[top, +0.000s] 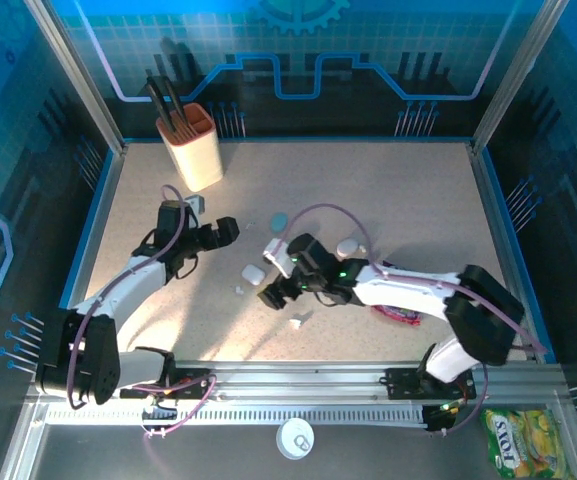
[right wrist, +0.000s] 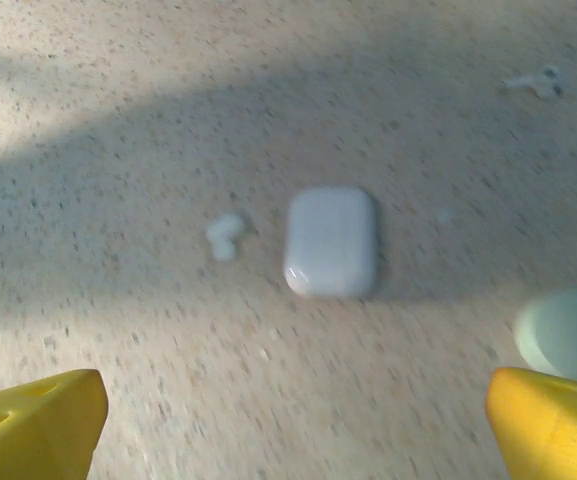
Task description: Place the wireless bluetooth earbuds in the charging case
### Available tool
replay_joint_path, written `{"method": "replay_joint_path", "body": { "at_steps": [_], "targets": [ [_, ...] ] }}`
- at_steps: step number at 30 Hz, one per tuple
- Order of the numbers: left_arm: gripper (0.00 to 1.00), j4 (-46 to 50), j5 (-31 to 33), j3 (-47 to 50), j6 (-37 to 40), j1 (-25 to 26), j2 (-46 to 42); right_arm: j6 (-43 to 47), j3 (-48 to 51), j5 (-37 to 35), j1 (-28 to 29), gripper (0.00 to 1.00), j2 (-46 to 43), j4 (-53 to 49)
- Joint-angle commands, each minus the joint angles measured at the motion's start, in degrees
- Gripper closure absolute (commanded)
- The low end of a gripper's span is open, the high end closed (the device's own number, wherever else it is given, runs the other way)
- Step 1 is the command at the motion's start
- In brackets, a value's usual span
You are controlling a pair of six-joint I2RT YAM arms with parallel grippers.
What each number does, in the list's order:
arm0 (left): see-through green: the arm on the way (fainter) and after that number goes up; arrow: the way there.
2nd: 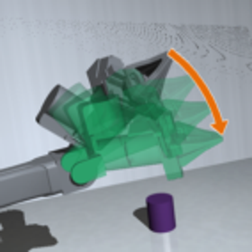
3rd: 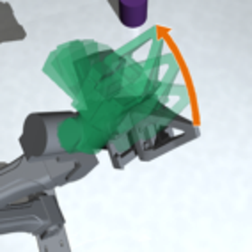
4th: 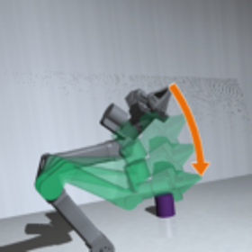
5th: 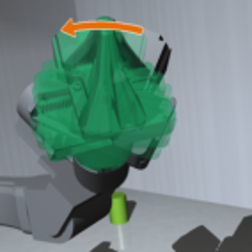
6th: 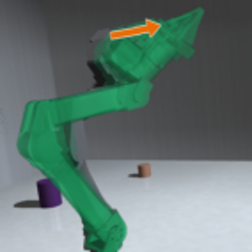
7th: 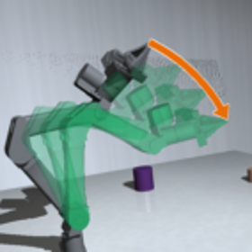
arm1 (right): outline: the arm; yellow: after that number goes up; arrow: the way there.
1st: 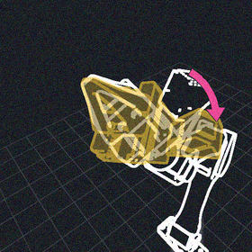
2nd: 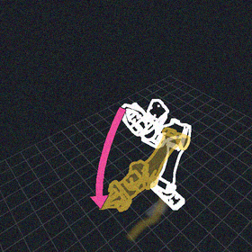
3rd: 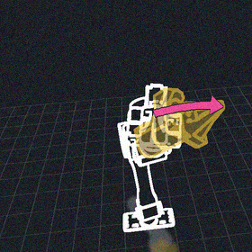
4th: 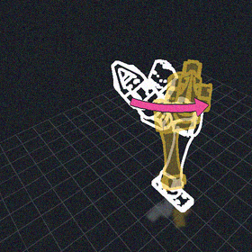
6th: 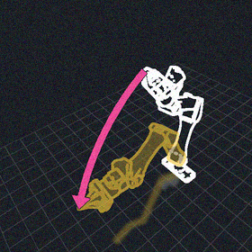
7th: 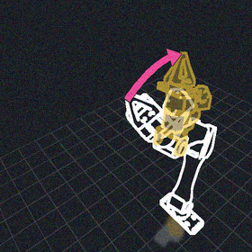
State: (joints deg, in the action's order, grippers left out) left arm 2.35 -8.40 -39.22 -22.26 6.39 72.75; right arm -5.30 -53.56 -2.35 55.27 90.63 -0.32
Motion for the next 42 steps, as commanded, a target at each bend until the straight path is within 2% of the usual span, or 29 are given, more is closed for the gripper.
{"method": "replay_joint_path", "body": {
  "at_steps": [1,5,11,16,21,28,33,36,39,42],
  "targets": [
    [0.01,0.98,-4.51,1.47,-2.61,-2.01,-1.42,1.5,-6.28,-1.3,2.29,0.06,6.59,-1.73],
    [0.01,0.97,-5.19,2.13,-2.4,-2.83,-2.5,1.09,-11.62,0.4,1.58,0.08,13.33,-3.56],
    [0.01,2.92,-5.98,2.22,0.05,-2.97,-3.48,3.69,-17.59,6.42,-3.29,0.08,19.64,-8.48],
    [0.01,3.75,-5.62,2.13,1.19,-3.01,-3.28,6.28,-23.81,5.91,-4.03,0.07,24.94,-16.38],
    [0.01,4.63,-4.41,1.64,1.95,-3.05,-2.44,6.97,-27.18,4.02,-3.44,0.09,28.16,-19.43],
    [0.01,5.54,-4.05,1.52,2.44,-2.99,-2.7,9.95,-28.08,0.25,-1.6,0.17,30.39,-19.82],
    [0.01,5.83,-4.5,1.82,2.57,-2.99,-3.2,10.75,-27.5,-1.25,-1.15,0.32,31.1,-19.33],
    [0.01,6.08,-4.17,2.0,2.18,-2.98,-3.66,11.08,-27.0,-1.51,-1.2,0.37,30.72,-19.04],
    [0.01,6.58,-4.23,1.93,2.09,-2.99,-4.17,12.51,-24.24,0.4,-1.88,0.45,28.4,-15.96],
    [0.01,7.91,-3.64,1.62,2.72,-2.97,-4.39,13.98,-19.34,4.11,-3.33,0.46,24.19,-10.08]
  ]
}}
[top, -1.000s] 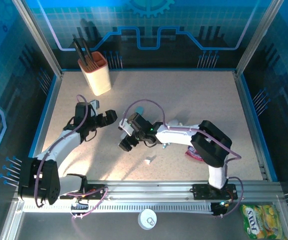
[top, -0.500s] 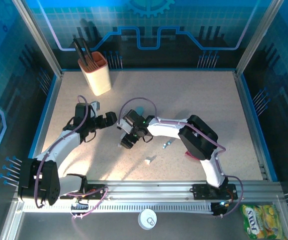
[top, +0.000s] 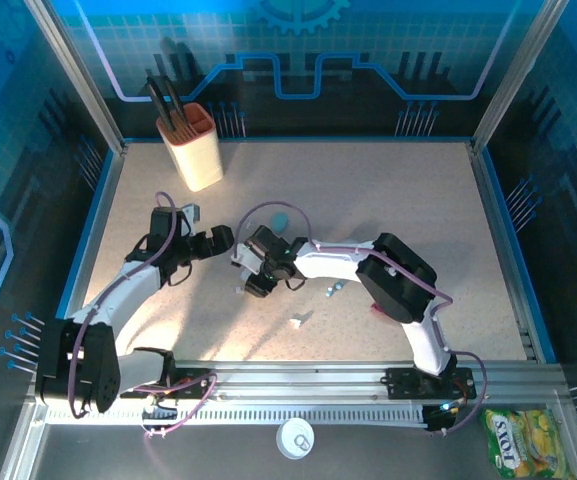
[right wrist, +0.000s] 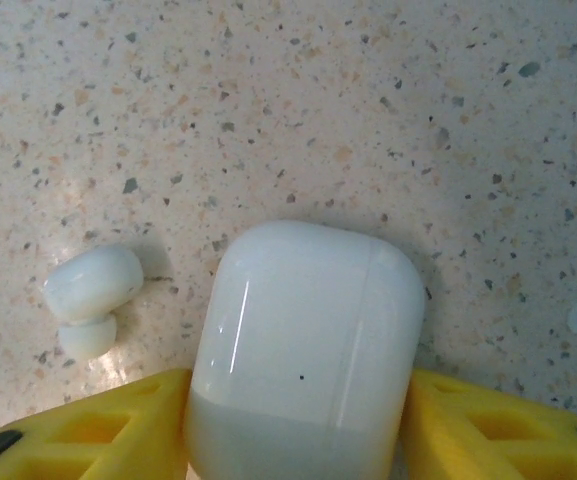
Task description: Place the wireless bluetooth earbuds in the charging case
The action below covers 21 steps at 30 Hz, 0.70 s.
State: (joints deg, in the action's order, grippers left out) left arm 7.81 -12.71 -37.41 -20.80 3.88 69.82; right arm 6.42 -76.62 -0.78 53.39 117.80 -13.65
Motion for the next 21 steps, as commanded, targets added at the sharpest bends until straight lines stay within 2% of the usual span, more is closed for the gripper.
{"method": "replay_joint_path", "body": {
  "at_steps": [1,10,16,21],
  "targets": [
    [0.01,3.09,0.81,-0.49,1.37,-0.46,-1.48,3.07,5.49,3.72,-1.94,0.46,-4.58,5.31],
    [0.01,11.05,-4.98,-3.86,1.22,0.89,-4.21,9.73,13.51,8.48,-7.06,0.49,-15.05,12.55],
    [0.01,11.79,-3.25,-3.47,0.14,1.39,-6.54,10.57,12.06,13.39,-7.77,0.31,-13.7,10.98],
    [0.01,11.02,-3.1,-3.29,-0.65,1.38,-6.63,10.59,8.6,12.49,-5.47,0.26,-9.45,8.85]
  ]
}}
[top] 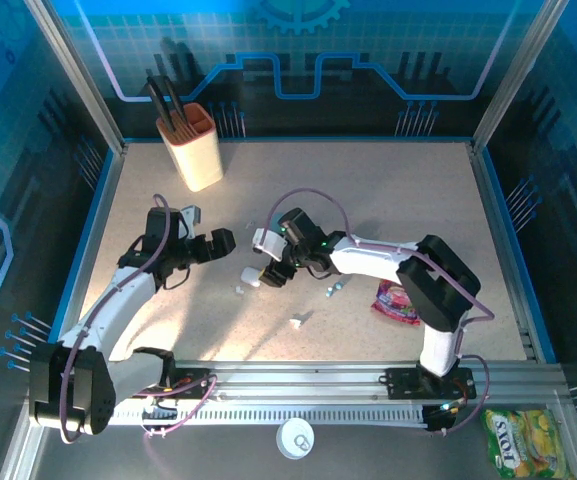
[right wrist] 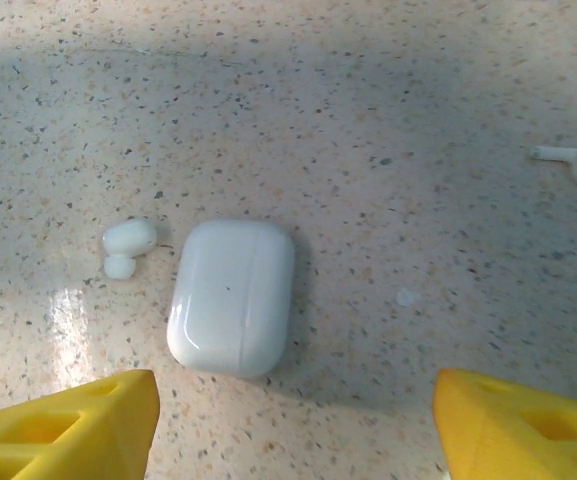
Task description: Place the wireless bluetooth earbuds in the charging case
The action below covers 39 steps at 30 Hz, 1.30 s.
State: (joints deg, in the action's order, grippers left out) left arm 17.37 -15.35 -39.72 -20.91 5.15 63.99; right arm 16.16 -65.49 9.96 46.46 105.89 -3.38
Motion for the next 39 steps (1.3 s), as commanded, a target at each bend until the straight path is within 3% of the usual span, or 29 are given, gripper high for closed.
{"method": "replay_joint_path", "body": {
  "at_steps": [1,11,21,23,27,33,39],
  "targets": [
    [0.01,1.53,-0.01,-0.89,-0.54,0.08,-0.93,0.81,-3.16,1.71,1.95,0.26,3.46,-1.62],
    [0.01,1.26,0.1,-0.18,-0.34,0.04,-1.22,1.03,-8.46,-0.36,3.73,0.27,11.32,-4.43],
    [0.01,1.1,-0.28,-0.53,-0.71,0.04,-1.4,1.92,-10.69,-0.27,3.9,0.43,14.67,-6.27],
    [0.01,0.97,-0.43,-0.52,-0.82,0.04,-1.24,2.28,-10.79,-0.29,3.9,0.5,14.79,-6.64],
    [0.01,1.09,-0.53,-0.44,-1.03,0.04,-1.37,3.35,-10.47,-0.16,3.9,0.61,13.71,-7.34],
    [0.01,0.27,-2.87,-0.09,-2.28,0.43,-1.29,3.55,-7.58,-1.68,3.39,0.63,7.87,-6.51],
    [0.03,0.16,-10.21,-1.27,-3.91,3.38,1.37,2.89,-0.52,0.46,0.14,0.63,-1.4,-1.3]
  ]
}}
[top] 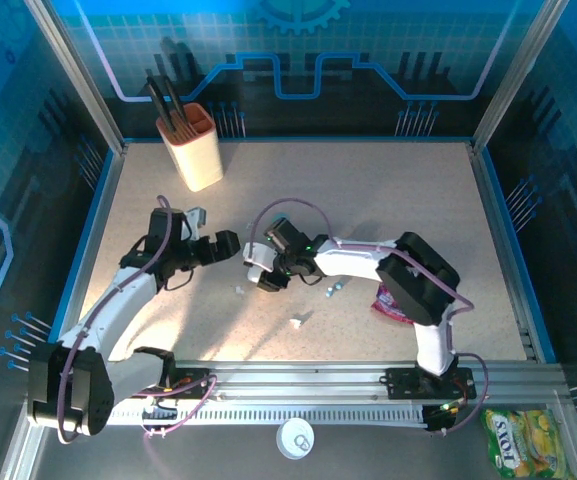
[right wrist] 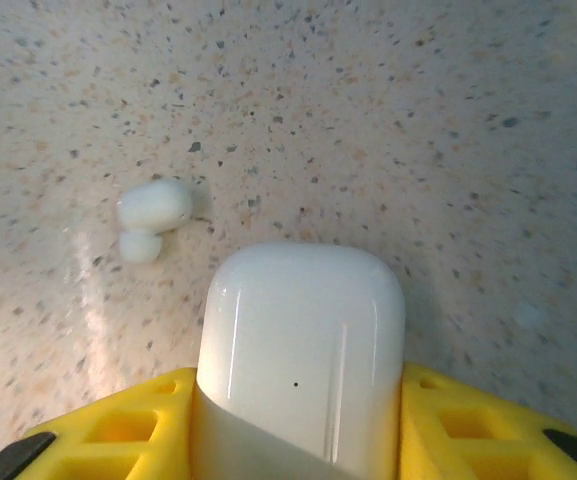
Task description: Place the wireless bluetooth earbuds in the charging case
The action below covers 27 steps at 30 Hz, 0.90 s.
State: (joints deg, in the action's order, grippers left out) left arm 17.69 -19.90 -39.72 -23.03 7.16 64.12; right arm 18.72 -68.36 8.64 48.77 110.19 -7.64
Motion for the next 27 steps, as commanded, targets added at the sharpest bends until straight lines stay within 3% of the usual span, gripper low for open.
{"method": "replay_joint_path", "body": {
  "at_steps": [1,11,16,22,25,27],
  "targets": [
    [0.04,-0.12,-6.53,-1.4,-2.14,1.92,1.68,0.03,3.67,2.95,-2.95,0.64,-7.51,3.93],
    [0.2,-6.61,-17.05,-2.88,-7.71,6.9,7.29,-4.69,11.83,15.49,-9.19,0.64,-19.53,10.19],
    [0.29,-7.75,-18.53,-5.6,-11.68,8.99,10.71,-4.57,13.05,16.14,-9.66,0.65,-20.72,11.15],
    [0.45,-16.37,-22.1,-4.31,-17.0,10.3,12.77,-5.19,14.15,17.59,-10.35,0.65,-21.24,12.19],
    [0.47,-18.2,-23.37,-4.3,-17.75,11.02,13.9,-5.23,14.35,17.94,-10.37,0.65,-21.51,12.38],
    [0.56,-19.06,-24.12,-4.46,-18.22,11.34,14.24,-5.26,14.38,18.18,-10.45,0.65,-21.46,12.39]
  ]
}}
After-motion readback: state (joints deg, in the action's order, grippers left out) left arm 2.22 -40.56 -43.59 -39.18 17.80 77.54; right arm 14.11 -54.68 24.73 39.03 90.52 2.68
